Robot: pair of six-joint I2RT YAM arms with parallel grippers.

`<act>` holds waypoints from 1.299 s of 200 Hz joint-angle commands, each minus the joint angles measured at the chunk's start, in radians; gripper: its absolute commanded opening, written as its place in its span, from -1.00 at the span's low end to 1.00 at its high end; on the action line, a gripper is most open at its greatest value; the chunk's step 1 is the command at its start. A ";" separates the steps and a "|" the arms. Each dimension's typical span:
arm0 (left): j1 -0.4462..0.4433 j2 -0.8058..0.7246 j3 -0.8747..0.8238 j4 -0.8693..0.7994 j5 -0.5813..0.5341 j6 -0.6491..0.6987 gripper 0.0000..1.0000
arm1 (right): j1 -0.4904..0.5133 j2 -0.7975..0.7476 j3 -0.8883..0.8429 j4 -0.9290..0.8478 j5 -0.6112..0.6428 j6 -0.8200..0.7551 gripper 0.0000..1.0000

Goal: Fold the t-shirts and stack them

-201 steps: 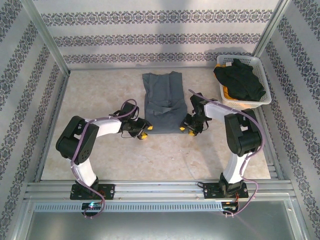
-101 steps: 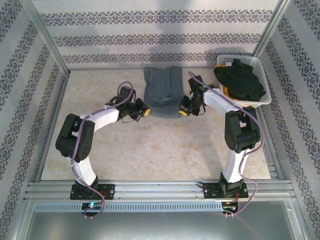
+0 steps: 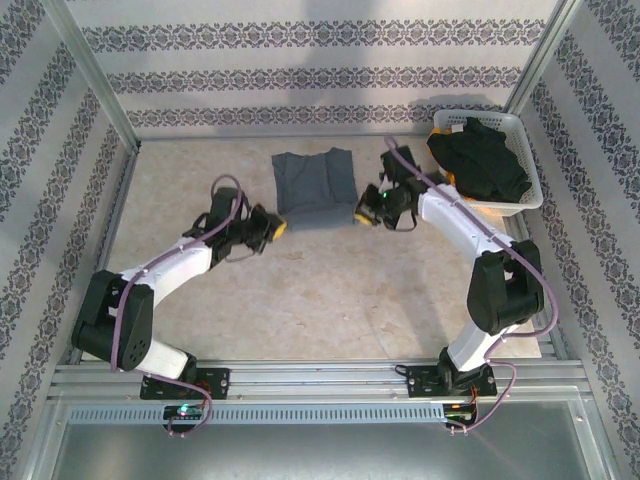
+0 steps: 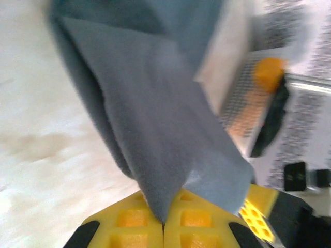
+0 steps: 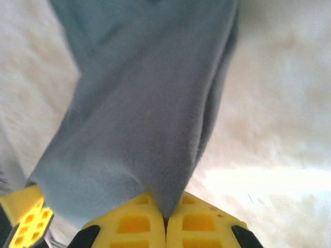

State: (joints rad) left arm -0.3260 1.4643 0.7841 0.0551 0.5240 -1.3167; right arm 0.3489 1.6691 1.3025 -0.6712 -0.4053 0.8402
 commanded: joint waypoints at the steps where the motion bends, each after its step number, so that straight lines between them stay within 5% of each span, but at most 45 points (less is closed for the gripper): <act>1: -0.021 -0.084 -0.114 -0.056 0.059 -0.002 -1.00 | 0.049 -0.069 -0.155 0.020 -0.025 0.049 -1.00; 68: -0.104 -0.380 -0.384 -0.241 0.073 -0.043 -1.00 | 0.214 -0.248 -0.458 0.023 -0.020 0.161 -1.00; 139: -0.104 -0.490 -0.225 -0.308 -0.041 -0.072 -1.00 | 0.193 -0.312 -0.248 -0.122 0.092 0.191 -1.00; 200: 0.012 -0.246 0.086 -0.215 -0.083 -0.043 -1.00 | 0.057 -0.079 0.138 -0.135 0.050 0.159 -1.00; 260: 0.173 0.385 0.527 -0.034 0.022 -0.014 -0.96 | -0.047 0.469 0.706 -0.152 0.000 0.163 -1.00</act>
State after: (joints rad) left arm -0.2016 1.6466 1.1694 -0.0860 0.5049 -1.3617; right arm 0.3382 1.9583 1.8225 -0.7902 -0.3866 1.0153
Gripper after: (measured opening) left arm 0.048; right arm 0.069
